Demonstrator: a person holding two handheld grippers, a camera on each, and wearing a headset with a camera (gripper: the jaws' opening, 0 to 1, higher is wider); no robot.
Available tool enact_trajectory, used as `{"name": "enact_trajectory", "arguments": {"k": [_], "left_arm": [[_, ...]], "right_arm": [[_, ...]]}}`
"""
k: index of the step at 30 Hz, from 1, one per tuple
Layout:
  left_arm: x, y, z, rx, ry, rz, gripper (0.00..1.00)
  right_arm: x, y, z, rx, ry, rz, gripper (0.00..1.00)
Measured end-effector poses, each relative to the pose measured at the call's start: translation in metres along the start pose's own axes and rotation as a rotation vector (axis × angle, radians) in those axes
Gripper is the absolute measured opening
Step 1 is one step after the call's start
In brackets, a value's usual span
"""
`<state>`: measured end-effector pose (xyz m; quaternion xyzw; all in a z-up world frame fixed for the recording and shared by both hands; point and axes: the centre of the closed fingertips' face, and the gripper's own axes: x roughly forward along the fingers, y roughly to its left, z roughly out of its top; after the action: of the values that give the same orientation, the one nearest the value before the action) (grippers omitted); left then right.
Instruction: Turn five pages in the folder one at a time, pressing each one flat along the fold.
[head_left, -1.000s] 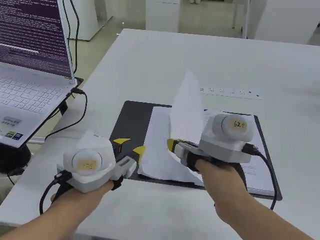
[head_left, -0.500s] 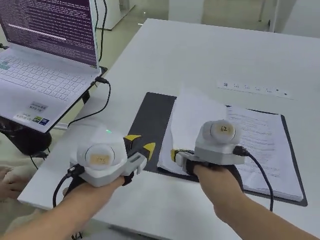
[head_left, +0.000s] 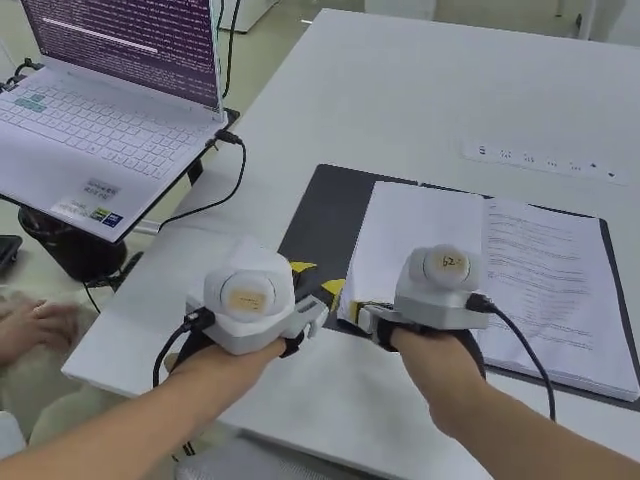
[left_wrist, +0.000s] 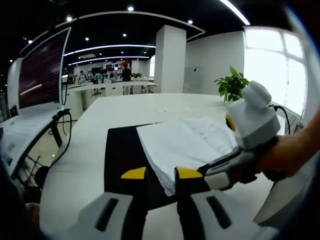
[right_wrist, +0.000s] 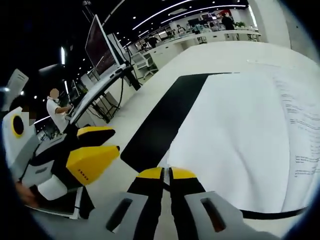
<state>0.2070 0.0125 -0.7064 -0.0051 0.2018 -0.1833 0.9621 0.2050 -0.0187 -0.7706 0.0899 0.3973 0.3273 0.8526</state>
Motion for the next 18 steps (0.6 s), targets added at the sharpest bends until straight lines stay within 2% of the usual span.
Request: {"name": "enact_trajectory", "arguments": {"k": [2, 4, 7, 9, 12, 18], "left_arm": [[0.004, -0.001, -0.002, -0.004, 0.005, -0.005, 0.19], [0.008, -0.003, -0.004, 0.001, 0.014, -0.010, 0.19], [0.013, -0.007, -0.004, 0.007, 0.021, -0.017, 0.19], [0.020, -0.014, -0.004, 0.011, 0.024, -0.030, 0.19], [0.031, -0.024, -0.009, 0.022, 0.041, -0.048, 0.18], [0.051, -0.044, -0.027, 0.053, 0.096, -0.078, 0.18]], "right_arm": [[-0.003, 0.004, -0.001, 0.000, -0.007, 0.027, 0.05], [-0.006, 0.005, -0.002, -0.008, -0.019, 0.033, 0.09], [-0.015, 0.003, -0.003, -0.025, -0.035, 0.035, 0.05], [-0.024, -0.006, -0.002, -0.035, -0.053, 0.021, 0.00], [-0.034, -0.021, -0.001, -0.013, -0.075, -0.007, 0.00], [-0.049, -0.055, 0.006, 0.042, -0.122, -0.060, 0.00]]}}
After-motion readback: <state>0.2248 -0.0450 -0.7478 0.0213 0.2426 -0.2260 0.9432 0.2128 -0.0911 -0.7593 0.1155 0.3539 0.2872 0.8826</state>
